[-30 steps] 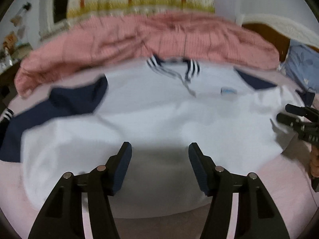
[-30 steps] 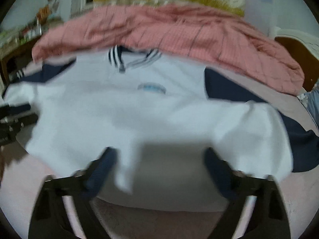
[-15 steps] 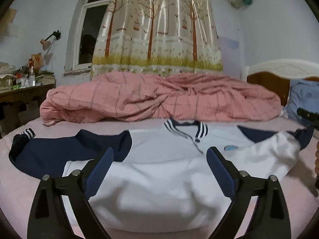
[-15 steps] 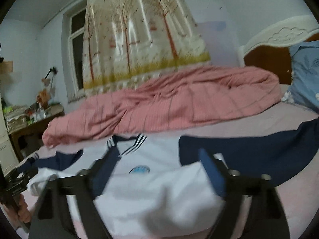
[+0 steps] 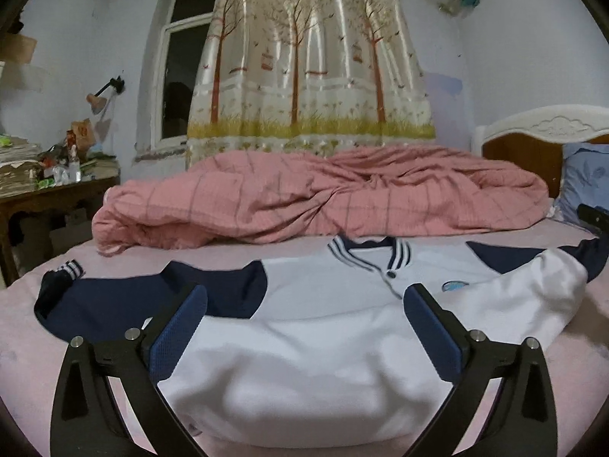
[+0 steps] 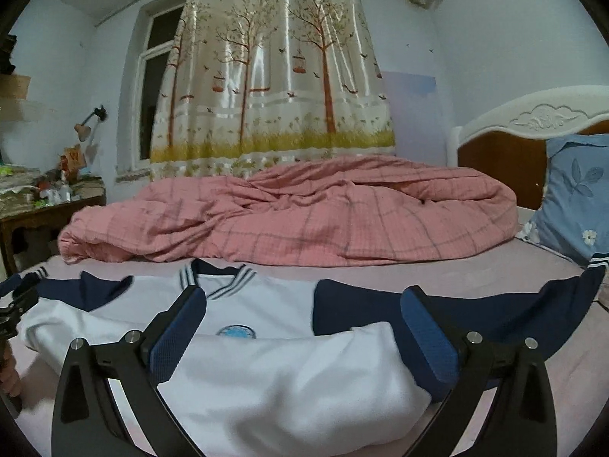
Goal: Fold large clothes
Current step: 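Move the right tool to the navy sleeve cuff and grasp it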
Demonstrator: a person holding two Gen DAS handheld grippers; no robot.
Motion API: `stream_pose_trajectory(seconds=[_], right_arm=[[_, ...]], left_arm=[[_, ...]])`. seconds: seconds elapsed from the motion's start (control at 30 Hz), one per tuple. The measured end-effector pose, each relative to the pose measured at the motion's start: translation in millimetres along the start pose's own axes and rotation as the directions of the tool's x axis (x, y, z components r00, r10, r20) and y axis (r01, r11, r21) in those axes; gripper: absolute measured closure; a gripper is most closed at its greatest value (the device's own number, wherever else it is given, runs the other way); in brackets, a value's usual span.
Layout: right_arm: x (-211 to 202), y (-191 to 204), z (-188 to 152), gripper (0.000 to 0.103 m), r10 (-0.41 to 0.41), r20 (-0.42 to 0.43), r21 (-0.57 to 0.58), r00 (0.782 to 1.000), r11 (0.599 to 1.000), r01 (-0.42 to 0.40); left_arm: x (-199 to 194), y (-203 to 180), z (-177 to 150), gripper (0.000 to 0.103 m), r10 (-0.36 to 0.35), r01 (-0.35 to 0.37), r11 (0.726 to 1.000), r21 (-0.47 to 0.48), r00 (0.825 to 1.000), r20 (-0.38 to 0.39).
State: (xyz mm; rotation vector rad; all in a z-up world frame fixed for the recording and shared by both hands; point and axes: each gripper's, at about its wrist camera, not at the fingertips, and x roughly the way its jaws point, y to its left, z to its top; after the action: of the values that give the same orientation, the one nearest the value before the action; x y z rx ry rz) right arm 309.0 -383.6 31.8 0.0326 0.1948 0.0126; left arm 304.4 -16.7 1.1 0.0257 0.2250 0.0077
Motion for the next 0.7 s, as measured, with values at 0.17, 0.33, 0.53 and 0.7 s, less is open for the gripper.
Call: stream_pose_trajectory(seconds=[0.17, 0.33, 0.53, 0.7], right_arm=[[15.2, -11.3, -1.5, 0.0, -0.085, -0.059, -0.025, 0.995, 0.996, 0.083], [27.3, -47.3, -1.0, 0.0, -0.037, -0.147, 0.121, 0.988, 0.991, 0.055], [14.6, -121.7, 14.7, 0.0, -0.224, -0.123, 0.179, 0.967, 0.953, 0.243], [17.3, -250.6, 26.8, 0.001, -0.374, -0.162, 0.262, 0.913, 0.876, 0.406]], left_arm=[[3.1, 9.9, 0.9, 0.0, -0.009, 0.008, 0.999, -0.047, 1.0, -0.013], [6.2, 20.4, 4.6, 0.0, 0.058, -0.058, 0.998, -0.022, 0.998, 0.007], [30.0, 47.7, 1.5, 0.0, 0.076, -0.08, 0.995, -0.067, 0.995, -0.059], [44.4, 45.3, -5.2, 0.0, 0.093, -0.1, 0.994, -0.05, 0.988, -0.123]])
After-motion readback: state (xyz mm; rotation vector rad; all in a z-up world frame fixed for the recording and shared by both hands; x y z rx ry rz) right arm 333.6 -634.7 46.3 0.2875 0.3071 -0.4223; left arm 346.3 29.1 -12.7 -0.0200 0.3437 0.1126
